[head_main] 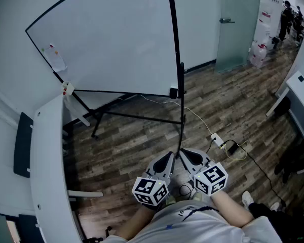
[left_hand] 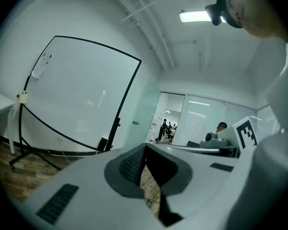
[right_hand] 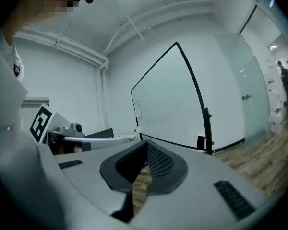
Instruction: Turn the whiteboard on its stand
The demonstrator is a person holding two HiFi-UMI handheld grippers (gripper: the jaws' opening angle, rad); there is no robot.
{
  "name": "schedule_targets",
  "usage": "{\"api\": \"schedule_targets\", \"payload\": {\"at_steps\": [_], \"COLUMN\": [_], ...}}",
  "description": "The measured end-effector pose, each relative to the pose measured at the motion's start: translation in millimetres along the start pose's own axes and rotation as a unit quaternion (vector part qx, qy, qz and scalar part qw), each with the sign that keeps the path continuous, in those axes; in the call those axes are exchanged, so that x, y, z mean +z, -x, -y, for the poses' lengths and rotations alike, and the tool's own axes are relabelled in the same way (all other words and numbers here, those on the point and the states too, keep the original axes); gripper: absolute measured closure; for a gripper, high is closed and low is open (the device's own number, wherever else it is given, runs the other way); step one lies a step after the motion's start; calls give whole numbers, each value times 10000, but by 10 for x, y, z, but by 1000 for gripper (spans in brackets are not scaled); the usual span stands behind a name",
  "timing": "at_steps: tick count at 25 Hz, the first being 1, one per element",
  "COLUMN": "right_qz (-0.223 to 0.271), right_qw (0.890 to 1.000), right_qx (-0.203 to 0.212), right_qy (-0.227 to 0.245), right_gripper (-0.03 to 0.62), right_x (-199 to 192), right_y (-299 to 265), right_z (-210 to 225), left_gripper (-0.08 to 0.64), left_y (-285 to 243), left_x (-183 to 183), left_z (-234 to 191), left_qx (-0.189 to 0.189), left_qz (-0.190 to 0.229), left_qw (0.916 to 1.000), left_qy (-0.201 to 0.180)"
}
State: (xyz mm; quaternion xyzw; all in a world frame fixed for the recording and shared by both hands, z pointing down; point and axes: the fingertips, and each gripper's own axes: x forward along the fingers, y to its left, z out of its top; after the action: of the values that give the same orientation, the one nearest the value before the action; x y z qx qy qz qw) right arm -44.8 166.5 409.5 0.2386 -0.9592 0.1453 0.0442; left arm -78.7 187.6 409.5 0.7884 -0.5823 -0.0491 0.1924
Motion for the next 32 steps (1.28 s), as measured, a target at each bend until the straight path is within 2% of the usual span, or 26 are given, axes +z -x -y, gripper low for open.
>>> {"api": "schedule_targets", "payload": {"at_steps": [12,17,24,32], "right_qz": [1,75,61,-15], "right_qw": [10000,9997,9998,9980], "right_qx": [-56,58,-125,-559], "right_qy": [53,-208,-164,-286], "right_gripper": [583,583,581,581], "right_x": [-38,-87,-109,-248], "right_y": [9,32,-21,-96], "right_z": [17,-72,-127,-159], "left_gripper": [549,549,549,549], "left_y": [-38,71,186,312], "left_x": [-35,-92,-62,-172], "left_z": [22,-16,-235,-539], "left_qx": [-85,-67,-48,-107], "left_qz": [20,-8,68,1], "left_qw": [10000,10000,10000,9997], "left_qy": [-29,0,50,234]}}
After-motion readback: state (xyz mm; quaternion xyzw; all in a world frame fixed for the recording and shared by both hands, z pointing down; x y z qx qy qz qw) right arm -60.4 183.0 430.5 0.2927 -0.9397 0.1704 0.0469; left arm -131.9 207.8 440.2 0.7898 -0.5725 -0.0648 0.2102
